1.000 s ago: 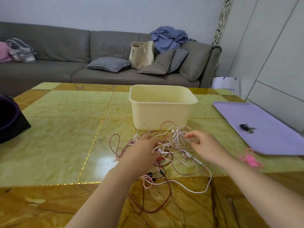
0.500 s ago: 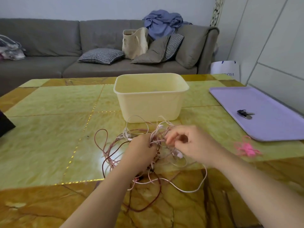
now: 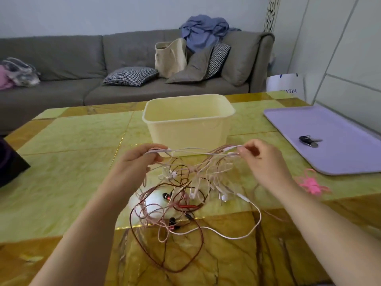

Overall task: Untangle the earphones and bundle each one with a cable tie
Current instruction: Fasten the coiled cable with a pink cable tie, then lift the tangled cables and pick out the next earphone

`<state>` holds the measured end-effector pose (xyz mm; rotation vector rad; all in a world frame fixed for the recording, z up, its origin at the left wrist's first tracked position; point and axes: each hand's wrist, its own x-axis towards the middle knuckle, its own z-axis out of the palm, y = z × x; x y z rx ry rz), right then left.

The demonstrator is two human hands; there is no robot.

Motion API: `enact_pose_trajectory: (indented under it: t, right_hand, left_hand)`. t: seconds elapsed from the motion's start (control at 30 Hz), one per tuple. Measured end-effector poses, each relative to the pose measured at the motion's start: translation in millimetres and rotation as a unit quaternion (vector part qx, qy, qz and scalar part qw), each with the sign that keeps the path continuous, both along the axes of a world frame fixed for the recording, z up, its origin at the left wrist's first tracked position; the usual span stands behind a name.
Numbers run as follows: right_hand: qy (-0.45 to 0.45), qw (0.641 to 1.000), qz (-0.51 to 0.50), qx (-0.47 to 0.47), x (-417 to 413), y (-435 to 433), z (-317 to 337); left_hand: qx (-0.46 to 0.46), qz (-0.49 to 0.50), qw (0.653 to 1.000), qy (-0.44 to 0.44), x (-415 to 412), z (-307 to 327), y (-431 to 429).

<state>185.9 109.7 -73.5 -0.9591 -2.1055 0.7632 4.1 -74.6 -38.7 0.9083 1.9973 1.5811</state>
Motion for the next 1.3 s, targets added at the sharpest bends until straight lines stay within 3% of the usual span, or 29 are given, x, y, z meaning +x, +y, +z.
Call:
enact_pose_trajectory:
  t: [0.1,0.23,0.43,0.5,0.57,0.67,0.73,0.8,0.87,1.1,1.17,1.23,1.3]
  right_hand:
    - [0.037,0.998,-0.038,-0.039,-2,0,-4]
    - [0.082,0.988,-0.064,-0.113,-11,-5,-9]
    - [0.158,0.941,-0.087,-0.285,-11,4,-20]
    - [0.16,0.926,-0.078,-0.334,-11,6,-20]
    - [0.111,0.942,-0.078,-0.308,-10,6,-17]
    - [0.01,0.993,-0.079,-0.086,-7,-7,-5]
    - [0.019,1.0,0.013,0.001,-7,-25,6]
    - [-0.009,0.988,0.155,-0.017,-11,-46,13]
    - [-0.047,0.973,0.224,-0.024,-16,-57,12]
    - [0.062,0.995,0.043,-0.07,-1,-23,16]
    - [0.15,0.972,-0.005,-0.183,3,-11,14]
    - [0.272,0.901,-0.049,-0.334,7,2,14]
    - [0.336,0.831,-0.064,-0.438,10,12,13]
  left_hand:
    - [0.066,0.038,0.994,-0.074,1,0,1]
    - [0.193,0.04,0.95,-0.243,4,4,2]
    - [0.126,-0.017,0.961,-0.247,6,-1,2]
    - [0.127,-0.052,0.972,-0.189,8,-1,2]
    - [0.099,-0.071,0.99,-0.069,10,1,1]
    - [0.049,-0.072,0.993,0.083,21,2,0]
    - [0.036,-0.089,0.987,0.13,32,1,1]
    - [0.028,-0.126,0.979,0.155,44,-1,3]
    - [0.034,-0.145,0.975,0.164,49,-2,3]
    - [0.054,0.013,0.973,0.223,26,-1,1]
    - [0.058,0.063,0.975,0.204,16,-1,1]
    - [0.071,0.11,0.981,0.143,6,-1,-1]
    - [0.085,0.152,0.981,0.08,-3,0,-3]
